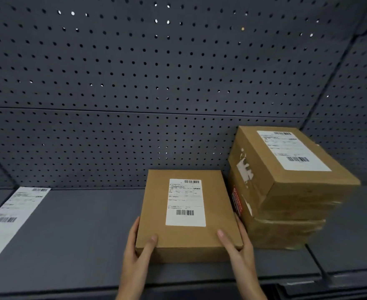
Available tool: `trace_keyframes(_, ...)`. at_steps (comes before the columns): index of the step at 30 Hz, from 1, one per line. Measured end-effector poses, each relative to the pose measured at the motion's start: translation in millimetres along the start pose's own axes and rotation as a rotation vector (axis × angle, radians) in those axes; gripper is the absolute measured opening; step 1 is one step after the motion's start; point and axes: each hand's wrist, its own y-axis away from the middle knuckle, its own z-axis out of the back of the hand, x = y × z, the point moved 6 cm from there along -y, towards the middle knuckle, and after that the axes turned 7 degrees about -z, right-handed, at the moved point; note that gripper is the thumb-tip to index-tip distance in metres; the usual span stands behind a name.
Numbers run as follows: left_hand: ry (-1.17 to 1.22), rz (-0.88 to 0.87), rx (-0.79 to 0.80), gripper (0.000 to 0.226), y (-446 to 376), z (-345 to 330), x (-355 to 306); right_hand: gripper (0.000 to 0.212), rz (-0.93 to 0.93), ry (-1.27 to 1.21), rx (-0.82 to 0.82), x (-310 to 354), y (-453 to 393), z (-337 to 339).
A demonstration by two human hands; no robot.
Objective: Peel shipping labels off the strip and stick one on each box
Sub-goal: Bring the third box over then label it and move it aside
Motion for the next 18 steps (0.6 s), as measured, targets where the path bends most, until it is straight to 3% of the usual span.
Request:
trace_keyframes(2, -0.017, -0.006, 0.003, 0.061, 0.8, 0.7, -0.5, 0.09, 0.008, 0.034, -0.016, 1.9, 2.3, -0.1)
trace_keyframes(5, -0.031, -0.009, 0.017, 0.067, -0.8, 5.0, -1.0, 0.077, 0.077, 0.149, -0.071, 8.1, 5.3, 2.1)
trace_keyframes(8, -0.047, -0.004, -0.002, 0.08, -6.5, 20.8, -4.6, 0.065, 0.357, 0.472, -0.193, 24.7, 14.1, -0.7)
trace_keyframes(10, -0.073, -0.037, -0.018, 0.066, -11.1, 38.4, -15.3, 0.045, 0.638, 0.694, -0.223, 39.8, 23.6, -18.5)
trace_keyframes(12, -0.127, -0.082, 0.003, 0.042, -19.1, 62.1, -26.5, 0.043, 0.824, 0.839, -0.186, 47.2, 32.4, -45.6)
trace_keyframes(14, -0.209, -0.099, 0.057, 0.028, -27.2, 93.5, -38.4, 0.051, 0.906, 0.953, -0.126, 46.7, 36.9, -78.4)
trace_keyframes(18, -0.438, -0.193, 0.098, 0.041, -49.4, 175.9, -66.1, 0.05, 0.928, 1.141, -0.039, 28.9, 43.6, -150.1)
